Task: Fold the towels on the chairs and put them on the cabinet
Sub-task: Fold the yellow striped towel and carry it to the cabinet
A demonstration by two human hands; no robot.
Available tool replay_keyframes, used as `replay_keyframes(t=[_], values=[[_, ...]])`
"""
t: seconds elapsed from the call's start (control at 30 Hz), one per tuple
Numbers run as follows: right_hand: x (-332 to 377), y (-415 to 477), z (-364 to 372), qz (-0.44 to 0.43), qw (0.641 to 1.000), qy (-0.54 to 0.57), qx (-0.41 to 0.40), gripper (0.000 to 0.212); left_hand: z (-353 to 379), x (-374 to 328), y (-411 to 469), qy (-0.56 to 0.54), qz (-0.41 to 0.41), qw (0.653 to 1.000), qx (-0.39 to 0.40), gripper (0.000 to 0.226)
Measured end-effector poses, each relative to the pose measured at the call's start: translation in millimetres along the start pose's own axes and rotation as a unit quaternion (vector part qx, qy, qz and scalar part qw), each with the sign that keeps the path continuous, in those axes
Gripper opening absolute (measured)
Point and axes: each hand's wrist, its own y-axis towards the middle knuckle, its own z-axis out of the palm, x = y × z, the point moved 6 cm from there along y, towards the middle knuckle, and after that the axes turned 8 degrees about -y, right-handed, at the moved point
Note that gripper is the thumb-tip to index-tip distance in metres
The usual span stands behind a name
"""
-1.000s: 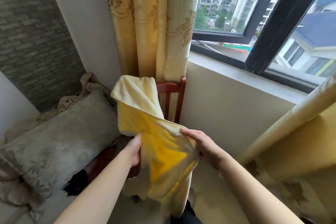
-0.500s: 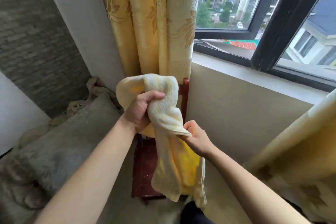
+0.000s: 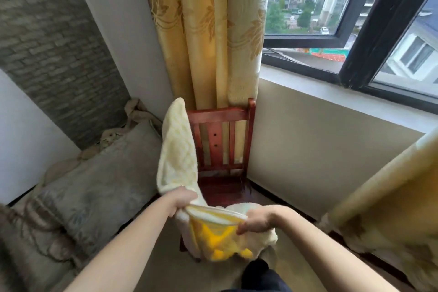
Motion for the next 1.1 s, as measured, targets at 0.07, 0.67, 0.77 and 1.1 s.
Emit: replay_keyframes(t=[0.07,0.67,0.77,1.1], values=[[-8.1,4.6,4.1,-0.012,0.999,0.026,-0.033,0.037,8.9,-4.1,-7.5,-0.122,0.003,0.992,0.010,0.042],[-167.6,-17.6,20.6,0.342,0.840,0.323,-0.271,0.036,-46.8,90.5,11.5,-0.129,-0.007,0.984,-0.126,0.091],[-179.4,-63.0,27.6,0.332,0.851,0.344,-0.219,0.072,-94.5,129.6,-7.2,0.055,-0.046,0.964,-0.256,0.048],[-115.7,-10.6,59.5,0.180,0.830,0.515,-0.117,0.024,-17.6,153.0,7.2,-0.179,-0.021,0.978,-0.106,0.042]])
